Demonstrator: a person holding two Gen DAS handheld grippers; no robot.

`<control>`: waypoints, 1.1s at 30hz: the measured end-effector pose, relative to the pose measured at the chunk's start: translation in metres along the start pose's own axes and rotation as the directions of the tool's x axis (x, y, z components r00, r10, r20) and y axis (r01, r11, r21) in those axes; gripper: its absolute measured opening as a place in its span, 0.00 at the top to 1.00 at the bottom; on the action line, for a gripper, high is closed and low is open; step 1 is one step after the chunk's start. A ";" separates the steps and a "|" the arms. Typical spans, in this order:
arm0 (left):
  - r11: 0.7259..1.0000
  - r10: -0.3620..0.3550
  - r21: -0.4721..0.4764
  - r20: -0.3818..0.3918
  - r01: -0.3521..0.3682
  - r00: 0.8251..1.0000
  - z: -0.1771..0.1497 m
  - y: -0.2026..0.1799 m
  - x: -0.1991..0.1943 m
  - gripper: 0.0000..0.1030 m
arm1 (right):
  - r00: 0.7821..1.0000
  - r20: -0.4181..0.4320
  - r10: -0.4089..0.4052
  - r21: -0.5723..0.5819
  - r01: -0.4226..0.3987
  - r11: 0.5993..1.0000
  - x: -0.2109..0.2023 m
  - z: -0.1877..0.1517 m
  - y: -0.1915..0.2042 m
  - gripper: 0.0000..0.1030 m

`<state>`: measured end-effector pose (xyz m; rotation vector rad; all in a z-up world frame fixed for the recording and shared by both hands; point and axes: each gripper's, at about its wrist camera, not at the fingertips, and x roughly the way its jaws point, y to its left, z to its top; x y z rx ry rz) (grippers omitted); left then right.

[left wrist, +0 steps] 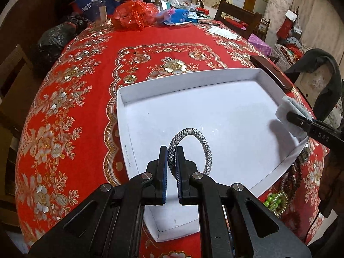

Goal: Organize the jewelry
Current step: 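Carry bracelet and scrunchie into the white box and open both tools, then move the left tool to the blue hair claw and grasp it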

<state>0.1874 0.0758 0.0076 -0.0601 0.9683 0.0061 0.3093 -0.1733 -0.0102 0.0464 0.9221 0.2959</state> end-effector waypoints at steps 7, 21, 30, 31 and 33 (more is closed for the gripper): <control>0.998 0.057 0.002 -0.012 -0.057 0.998 -0.003 0.003 0.003 0.79 | 0.999 0.044 0.001 0.010 -0.002 1.000 -0.013 0.003 0.001 0.38; 0.998 0.067 0.010 0.030 -0.067 0.997 -0.008 0.000 -0.017 0.50 | 0.989 0.149 0.020 0.044 -0.027 0.999 -0.080 -0.002 -0.011 0.36; 0.980 -0.172 0.111 0.038 0.167 0.984 -0.049 -0.026 -0.068 0.39 | 0.987 0.159 0.038 0.090 -0.053 0.995 -0.122 -0.076 -0.029 0.28; 0.975 -0.183 0.132 0.017 0.180 0.983 -0.056 -0.032 -0.068 0.39 | 0.989 0.142 0.038 0.095 -0.052 0.994 -0.121 -0.086 -0.032 0.28; 0.964 -0.198 0.175 -0.025 0.199 0.980 -0.071 -0.042 -0.066 0.39 | 0.994 0.104 0.030 0.082 -0.038 0.996 -0.118 -0.104 -0.037 0.28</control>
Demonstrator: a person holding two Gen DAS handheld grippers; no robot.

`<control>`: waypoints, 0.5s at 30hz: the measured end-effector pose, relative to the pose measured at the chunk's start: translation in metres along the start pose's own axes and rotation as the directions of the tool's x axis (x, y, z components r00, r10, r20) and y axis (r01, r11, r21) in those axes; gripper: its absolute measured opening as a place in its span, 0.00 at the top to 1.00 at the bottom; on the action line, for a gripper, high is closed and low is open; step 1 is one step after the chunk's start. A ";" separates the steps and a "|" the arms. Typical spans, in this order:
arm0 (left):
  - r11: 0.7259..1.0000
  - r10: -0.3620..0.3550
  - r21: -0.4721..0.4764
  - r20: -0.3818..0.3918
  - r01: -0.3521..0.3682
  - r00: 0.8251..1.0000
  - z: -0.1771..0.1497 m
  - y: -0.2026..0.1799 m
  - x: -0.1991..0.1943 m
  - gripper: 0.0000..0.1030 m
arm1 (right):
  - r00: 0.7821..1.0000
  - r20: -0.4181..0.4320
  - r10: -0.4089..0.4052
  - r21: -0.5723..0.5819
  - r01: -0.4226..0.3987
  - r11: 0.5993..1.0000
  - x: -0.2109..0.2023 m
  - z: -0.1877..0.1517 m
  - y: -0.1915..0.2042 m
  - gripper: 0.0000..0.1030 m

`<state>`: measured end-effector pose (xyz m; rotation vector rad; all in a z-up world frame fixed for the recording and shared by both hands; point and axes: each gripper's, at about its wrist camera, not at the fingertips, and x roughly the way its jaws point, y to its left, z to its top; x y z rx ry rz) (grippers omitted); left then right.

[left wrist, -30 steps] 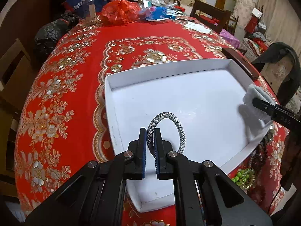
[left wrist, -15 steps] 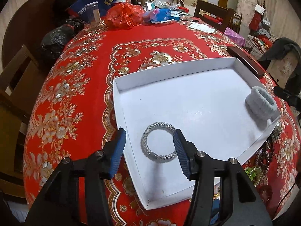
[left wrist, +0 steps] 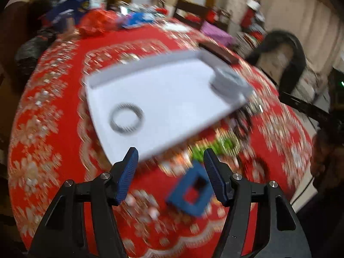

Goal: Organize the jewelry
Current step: 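Move the left tool to the blue hair claw and grasp it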

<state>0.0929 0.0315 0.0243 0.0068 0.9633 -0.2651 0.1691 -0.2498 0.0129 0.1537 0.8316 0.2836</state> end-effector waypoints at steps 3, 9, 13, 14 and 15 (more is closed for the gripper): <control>0.998 0.004 0.057 -0.045 -0.002 0.999 -0.013 -0.012 0.011 0.39 | 0.997 -0.059 -0.050 -0.057 0.047 0.997 0.008 -0.016 -0.008 0.28; 0.995 0.045 0.097 -0.083 -0.037 0.996 -0.015 -0.016 0.034 0.38 | 0.991 -0.122 -0.052 -0.062 0.045 0.997 0.023 -0.025 -0.022 0.28; 0.997 0.001 0.074 -0.100 0.006 0.995 -0.015 -0.014 0.038 0.38 | 0.991 -0.132 -0.036 -0.049 0.030 0.998 0.034 -0.021 -0.022 0.28; 0.997 -0.008 0.076 -0.100 0.016 0.995 -0.016 -0.014 0.036 0.38 | 0.990 -0.136 -0.033 -0.048 0.027 0.998 0.037 -0.021 -0.021 0.27; 0.997 -0.013 0.079 -0.095 0.021 0.995 -0.017 -0.014 0.034 0.38 | 0.990 -0.135 -0.035 -0.054 0.028 0.998 0.038 -0.021 -0.019 0.27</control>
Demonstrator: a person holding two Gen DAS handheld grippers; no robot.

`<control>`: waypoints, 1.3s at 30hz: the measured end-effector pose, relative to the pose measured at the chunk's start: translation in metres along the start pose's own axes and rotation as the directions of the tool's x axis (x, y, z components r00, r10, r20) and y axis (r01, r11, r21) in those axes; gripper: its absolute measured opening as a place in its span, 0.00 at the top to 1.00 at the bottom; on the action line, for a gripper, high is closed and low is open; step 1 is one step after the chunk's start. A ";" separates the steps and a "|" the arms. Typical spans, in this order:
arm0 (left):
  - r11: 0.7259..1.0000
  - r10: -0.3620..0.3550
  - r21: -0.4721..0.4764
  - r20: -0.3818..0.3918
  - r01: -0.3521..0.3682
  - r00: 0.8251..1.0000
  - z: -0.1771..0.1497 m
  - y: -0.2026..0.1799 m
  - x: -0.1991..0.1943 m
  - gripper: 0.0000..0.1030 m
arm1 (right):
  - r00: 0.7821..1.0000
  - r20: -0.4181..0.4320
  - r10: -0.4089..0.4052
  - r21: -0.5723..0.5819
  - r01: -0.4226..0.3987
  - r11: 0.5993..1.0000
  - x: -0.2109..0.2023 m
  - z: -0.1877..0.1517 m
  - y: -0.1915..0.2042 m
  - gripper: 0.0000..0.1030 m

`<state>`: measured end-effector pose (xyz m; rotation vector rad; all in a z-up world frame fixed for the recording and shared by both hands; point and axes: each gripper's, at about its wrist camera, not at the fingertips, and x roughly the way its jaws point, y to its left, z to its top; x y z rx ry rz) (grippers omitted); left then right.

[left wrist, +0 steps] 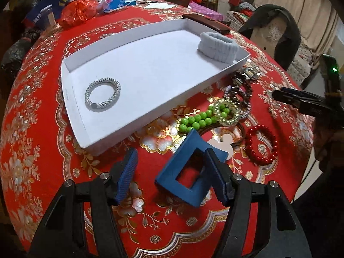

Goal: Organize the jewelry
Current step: 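Move the left tool to the blue hair claw and grasp it, then grasp the red bead bracelet with the right tool while the left tool holds the blue claw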

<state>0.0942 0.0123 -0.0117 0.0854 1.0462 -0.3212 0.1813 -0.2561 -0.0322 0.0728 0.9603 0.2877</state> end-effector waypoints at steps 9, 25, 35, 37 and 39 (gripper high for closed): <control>0.998 -0.065 0.015 0.026 0.064 0.998 0.001 -0.004 -0.004 0.38 | 0.980 -0.044 0.193 -0.123 -0.197 0.973 -0.015 -0.016 0.049 0.28; 0.979 -0.057 0.192 -0.067 0.069 0.996 -0.013 -0.037 0.016 0.37 | 0.976 -0.145 0.160 -0.490 -0.211 0.846 0.002 -0.058 0.115 0.17; 0.965 -0.087 0.245 -0.045 0.095 0.995 -0.018 -0.047 0.010 0.68 | 0.988 -0.099 0.118 -0.371 -0.147 0.917 -0.002 -0.037 0.085 0.39; 0.962 -0.087 0.258 -0.035 0.093 0.996 -0.018 -0.051 0.008 0.68 | 0.992 -0.083 0.093 -0.407 -0.119 0.906 -0.001 -0.040 0.088 0.43; 0.966 -0.109 0.234 -0.021 0.111 0.994 -0.015 -0.048 0.002 0.68 | 0.995 -0.068 0.072 -0.447 -0.094 0.890 0.001 -0.041 0.093 0.46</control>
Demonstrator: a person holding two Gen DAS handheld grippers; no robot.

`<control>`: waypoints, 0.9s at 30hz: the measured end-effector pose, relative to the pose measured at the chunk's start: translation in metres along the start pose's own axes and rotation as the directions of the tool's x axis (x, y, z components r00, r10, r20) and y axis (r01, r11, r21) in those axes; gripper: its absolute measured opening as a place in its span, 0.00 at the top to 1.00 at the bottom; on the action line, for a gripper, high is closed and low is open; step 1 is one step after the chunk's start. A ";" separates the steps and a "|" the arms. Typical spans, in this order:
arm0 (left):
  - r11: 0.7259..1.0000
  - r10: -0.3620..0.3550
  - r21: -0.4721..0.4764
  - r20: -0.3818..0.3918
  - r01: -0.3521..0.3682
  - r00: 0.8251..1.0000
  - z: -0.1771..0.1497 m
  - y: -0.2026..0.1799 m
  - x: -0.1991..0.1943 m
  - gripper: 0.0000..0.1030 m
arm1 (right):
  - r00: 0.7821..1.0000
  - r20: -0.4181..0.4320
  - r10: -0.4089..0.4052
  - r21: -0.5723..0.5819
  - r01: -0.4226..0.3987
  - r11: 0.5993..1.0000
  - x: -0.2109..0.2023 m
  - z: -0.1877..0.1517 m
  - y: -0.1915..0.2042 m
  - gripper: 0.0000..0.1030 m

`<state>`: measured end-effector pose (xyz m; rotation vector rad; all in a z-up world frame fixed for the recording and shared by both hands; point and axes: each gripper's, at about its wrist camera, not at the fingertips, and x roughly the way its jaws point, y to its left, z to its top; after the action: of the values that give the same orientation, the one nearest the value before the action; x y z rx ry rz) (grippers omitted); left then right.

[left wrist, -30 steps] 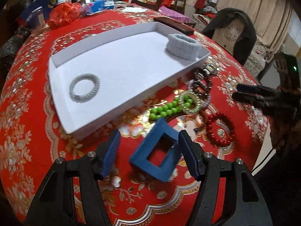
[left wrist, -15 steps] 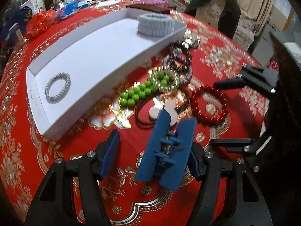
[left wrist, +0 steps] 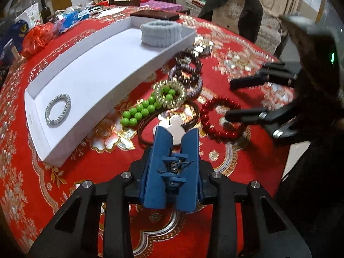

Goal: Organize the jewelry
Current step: 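Grasp the red bead bracelet with the right tool while the left tool holds the blue claw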

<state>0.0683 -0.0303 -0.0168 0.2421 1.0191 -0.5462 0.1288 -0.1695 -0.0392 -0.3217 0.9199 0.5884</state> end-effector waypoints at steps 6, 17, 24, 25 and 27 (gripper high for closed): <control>0.992 0.029 -0.125 0.090 -0.017 0.996 0.007 0.027 -0.024 0.72 | 0.999 0.021 0.032 -0.041 -0.032 0.999 0.000 -0.003 0.005 0.68; 0.965 0.084 -0.262 0.181 -0.034 0.980 0.012 0.053 -0.046 0.73 | 0.999 0.013 0.042 -0.011 -0.041 0.999 -0.007 -0.003 0.006 0.92; 0.964 0.086 -0.263 0.190 -0.034 0.978 0.013 0.053 -0.047 0.72 | 0.992 0.118 0.033 0.029 -0.037 0.999 -0.042 0.006 0.001 0.92; 0.964 0.087 -0.265 0.189 -0.034 0.978 0.012 0.053 -0.048 0.72 | 0.991 0.129 0.035 0.033 -0.040 0.999 -0.045 0.008 0.001 0.92; 0.962 0.092 -0.270 0.193 -0.037 0.977 0.013 0.053 -0.048 0.73 | 0.986 0.163 0.038 0.039 -0.045 0.998 -0.055 0.015 0.002 0.92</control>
<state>0.0867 0.0243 0.0277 -0.0191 0.8699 -0.3606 0.1115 -0.1797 0.0145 -0.2138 0.7822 0.6231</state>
